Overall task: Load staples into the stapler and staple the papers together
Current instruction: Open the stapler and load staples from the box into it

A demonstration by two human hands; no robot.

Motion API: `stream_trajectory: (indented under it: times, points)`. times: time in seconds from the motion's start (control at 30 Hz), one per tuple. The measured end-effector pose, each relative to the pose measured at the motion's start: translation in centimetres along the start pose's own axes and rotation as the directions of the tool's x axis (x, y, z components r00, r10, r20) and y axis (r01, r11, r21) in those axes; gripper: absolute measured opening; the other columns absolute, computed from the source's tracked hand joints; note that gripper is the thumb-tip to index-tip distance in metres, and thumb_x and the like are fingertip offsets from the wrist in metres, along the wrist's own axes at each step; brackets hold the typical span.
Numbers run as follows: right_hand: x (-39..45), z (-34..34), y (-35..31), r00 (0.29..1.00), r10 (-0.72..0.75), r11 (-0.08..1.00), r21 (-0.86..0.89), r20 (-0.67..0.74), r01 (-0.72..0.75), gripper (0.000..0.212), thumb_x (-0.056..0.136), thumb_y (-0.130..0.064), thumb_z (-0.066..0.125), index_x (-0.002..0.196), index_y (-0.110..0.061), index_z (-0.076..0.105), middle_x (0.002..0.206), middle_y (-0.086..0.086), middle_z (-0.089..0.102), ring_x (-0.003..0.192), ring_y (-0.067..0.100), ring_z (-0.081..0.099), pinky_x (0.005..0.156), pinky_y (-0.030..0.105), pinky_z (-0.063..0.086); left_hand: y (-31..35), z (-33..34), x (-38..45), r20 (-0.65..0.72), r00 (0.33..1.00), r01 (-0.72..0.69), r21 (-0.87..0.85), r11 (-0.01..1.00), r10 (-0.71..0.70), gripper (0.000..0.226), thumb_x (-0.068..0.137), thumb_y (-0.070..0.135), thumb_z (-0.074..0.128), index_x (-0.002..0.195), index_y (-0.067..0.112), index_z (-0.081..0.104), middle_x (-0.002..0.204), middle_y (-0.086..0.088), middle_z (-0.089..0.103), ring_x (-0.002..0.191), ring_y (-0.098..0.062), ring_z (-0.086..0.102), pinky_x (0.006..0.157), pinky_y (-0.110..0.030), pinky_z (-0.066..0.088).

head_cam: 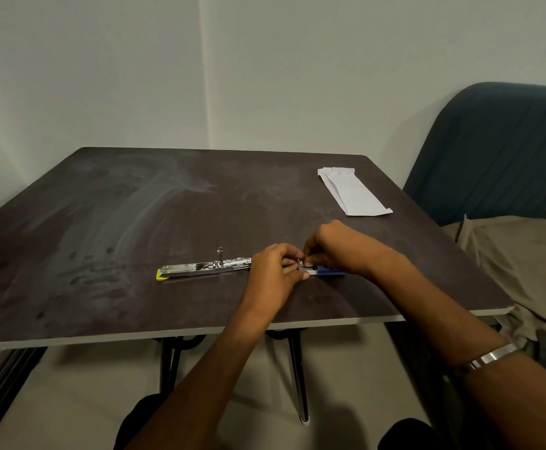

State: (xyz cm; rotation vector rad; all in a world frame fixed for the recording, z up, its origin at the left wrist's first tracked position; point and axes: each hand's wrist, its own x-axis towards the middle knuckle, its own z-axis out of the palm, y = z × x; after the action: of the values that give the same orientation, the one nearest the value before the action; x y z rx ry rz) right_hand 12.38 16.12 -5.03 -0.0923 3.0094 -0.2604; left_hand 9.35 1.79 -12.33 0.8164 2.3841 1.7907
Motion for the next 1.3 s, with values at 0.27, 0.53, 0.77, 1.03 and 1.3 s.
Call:
stream_trajectory:
  times: [0.27,0.53,0.77,1.03,1.3]
  points:
    - [0.15,-0.20,-0.07,0.998,0.034,0.999,0.010,0.044,-0.035,0.020,0.090,-0.016,0.064,0.108,-0.010,0.071,0.102,0.010,0.072,0.083,0.018,0.064,0.083,0.030,0.052,0.14,-0.09,-0.09,0.000,1.000,0.005,-0.027,1.000,-0.005,0.028,0.071,-0.005,0.077,0.097,0.003,0.069,0.104,-0.013,0.067,0.092,-0.012,0.062,0.073,-0.003,0.051]
    - [-0.15,-0.46,0.15,0.994,0.051,0.998,0.031,0.098,-0.054,0.022,0.092,-0.016,0.061,0.112,-0.008,0.067,0.108,0.009,0.071,0.094,0.021,0.067,0.087,0.029,0.053,0.15,-0.24,-0.24,0.014,1.000,-0.008,-0.031,0.999,0.008,0.027,0.072,-0.003,0.077,0.096,0.005,0.069,0.099,-0.007,0.067,0.083,-0.002,0.060,0.069,0.001,0.048]
    - [0.08,-0.29,-0.05,0.990,0.054,0.998,0.033,0.127,-0.059,0.025,0.091,-0.011,0.061,0.116,-0.007,0.066,0.112,0.011,0.069,0.096,0.021,0.066,0.085,0.025,0.048,-0.01,-0.14,-0.16,0.005,1.000,-0.002,-0.027,1.000,0.002,0.029,0.072,-0.004,0.077,0.097,0.006,0.069,0.103,-0.010,0.066,0.091,-0.010,0.061,0.070,0.001,0.049]
    - [0.74,-0.38,0.22,0.982,0.070,0.997,0.013,0.173,-0.073,0.022,0.091,-0.014,0.061,0.113,-0.009,0.066,0.107,0.010,0.070,0.088,0.021,0.068,0.079,0.025,0.050,-0.09,-0.11,-0.15,0.007,1.000,-0.011,-0.013,1.000,0.011,0.029,0.072,-0.003,0.077,0.098,0.005,0.069,0.105,-0.009,0.065,0.088,-0.005,0.059,0.071,0.000,0.049]
    - [-0.05,-0.12,0.59,0.997,0.046,0.996,0.080,0.059,-0.050,0.007,0.089,-0.019,0.064,0.096,-0.017,0.066,0.085,-0.004,0.064,0.074,0.010,0.061,0.063,0.014,0.043,-0.11,-0.08,-0.06,0.003,1.000,-0.005,-0.034,0.999,0.005,0.029,0.071,-0.003,0.077,0.098,0.004,0.069,0.105,-0.011,0.066,0.091,-0.012,0.063,0.074,-0.004,0.052]
